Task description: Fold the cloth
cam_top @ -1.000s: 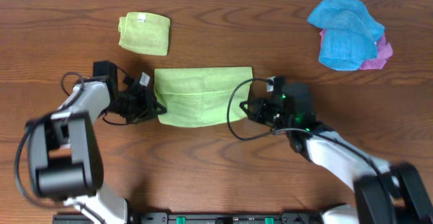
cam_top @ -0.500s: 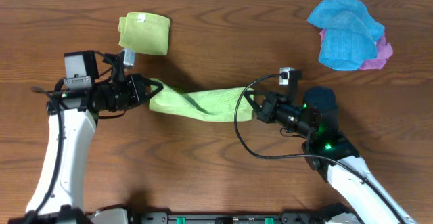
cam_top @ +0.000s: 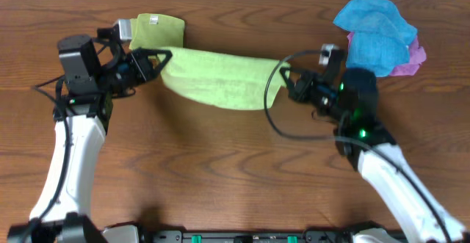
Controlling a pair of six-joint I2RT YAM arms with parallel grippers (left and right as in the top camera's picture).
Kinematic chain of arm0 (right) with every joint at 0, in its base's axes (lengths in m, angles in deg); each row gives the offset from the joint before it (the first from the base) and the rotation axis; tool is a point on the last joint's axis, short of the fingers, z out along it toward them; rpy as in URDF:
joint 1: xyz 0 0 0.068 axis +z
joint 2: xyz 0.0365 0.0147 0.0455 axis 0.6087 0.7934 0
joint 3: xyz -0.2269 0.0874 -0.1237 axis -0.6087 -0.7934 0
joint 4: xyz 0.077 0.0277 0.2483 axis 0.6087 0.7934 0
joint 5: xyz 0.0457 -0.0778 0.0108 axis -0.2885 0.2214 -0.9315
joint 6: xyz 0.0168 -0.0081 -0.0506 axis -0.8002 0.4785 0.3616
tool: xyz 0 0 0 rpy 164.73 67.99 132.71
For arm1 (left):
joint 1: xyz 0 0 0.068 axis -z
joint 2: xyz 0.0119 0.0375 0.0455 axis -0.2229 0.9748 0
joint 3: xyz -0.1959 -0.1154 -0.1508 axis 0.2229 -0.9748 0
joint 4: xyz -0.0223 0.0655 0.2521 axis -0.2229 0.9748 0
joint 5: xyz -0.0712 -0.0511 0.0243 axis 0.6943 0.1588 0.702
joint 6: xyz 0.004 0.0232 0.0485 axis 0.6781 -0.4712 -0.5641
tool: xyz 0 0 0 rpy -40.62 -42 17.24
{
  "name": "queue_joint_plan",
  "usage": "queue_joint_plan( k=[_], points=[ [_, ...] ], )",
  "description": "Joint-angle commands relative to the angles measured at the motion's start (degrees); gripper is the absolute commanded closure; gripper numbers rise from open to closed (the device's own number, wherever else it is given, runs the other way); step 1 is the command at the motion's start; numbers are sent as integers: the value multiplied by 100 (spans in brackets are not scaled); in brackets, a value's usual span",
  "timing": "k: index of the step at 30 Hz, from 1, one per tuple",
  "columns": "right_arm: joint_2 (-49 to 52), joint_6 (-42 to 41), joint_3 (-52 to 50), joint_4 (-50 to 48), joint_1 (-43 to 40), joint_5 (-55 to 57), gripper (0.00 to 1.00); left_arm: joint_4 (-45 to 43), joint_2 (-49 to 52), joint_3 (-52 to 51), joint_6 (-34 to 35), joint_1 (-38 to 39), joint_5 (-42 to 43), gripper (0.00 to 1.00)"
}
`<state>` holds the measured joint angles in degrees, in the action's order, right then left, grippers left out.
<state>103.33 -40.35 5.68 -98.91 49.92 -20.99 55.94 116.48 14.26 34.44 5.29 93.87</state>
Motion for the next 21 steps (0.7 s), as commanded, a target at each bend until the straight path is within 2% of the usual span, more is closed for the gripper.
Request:
queue_joint_plan(
  k=[1, 5, 9, 14, 17, 21],
  points=[
    [579, 490, 721, 166, -238, -7, 99, -916, 446, 26, 1130, 13, 44, 94],
    [1150, 859, 1615, 627, -356, -46, 99, -1707, 942, 192, 1624, 13, 142, 94],
    [1543, 1204, 2396, 1147, -442, -17, 99, -1768, 1360, 444, 1639, 15, 291, 95],
    [1657, 1526, 2732, 1672, -463, 85, 99, -1731, 1488, 535, 1440, 13, 514, 94],
    [1657, 1604, 2732, 2052, -463, 83, 99, -1482, 1488, 538, 1237, 13, 726, 94],
    [1655, 1840, 2732, 2826, -450, 57, 99, 4, 1488, 538, 146, 13, 988, 94]
  ],
)
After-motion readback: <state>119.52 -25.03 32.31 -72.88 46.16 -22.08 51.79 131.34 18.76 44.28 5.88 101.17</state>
